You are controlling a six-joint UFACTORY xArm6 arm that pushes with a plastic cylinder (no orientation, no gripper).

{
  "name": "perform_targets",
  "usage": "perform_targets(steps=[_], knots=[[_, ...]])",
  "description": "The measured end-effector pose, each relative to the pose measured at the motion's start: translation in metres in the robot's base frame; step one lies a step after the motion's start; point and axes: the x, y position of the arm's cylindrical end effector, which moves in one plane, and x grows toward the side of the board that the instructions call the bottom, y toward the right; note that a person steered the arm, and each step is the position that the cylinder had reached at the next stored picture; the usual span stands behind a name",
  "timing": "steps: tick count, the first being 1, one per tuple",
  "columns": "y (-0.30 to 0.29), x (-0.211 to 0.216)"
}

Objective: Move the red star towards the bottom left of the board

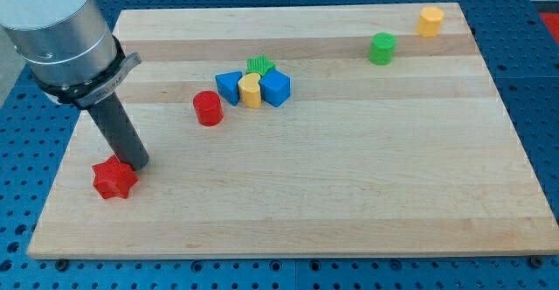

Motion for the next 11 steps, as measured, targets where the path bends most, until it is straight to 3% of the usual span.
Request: perform_targets(steps=[4, 10, 11], knots=[[0.010, -0.008], [0.003, 0.018], [0.023, 0.018]])
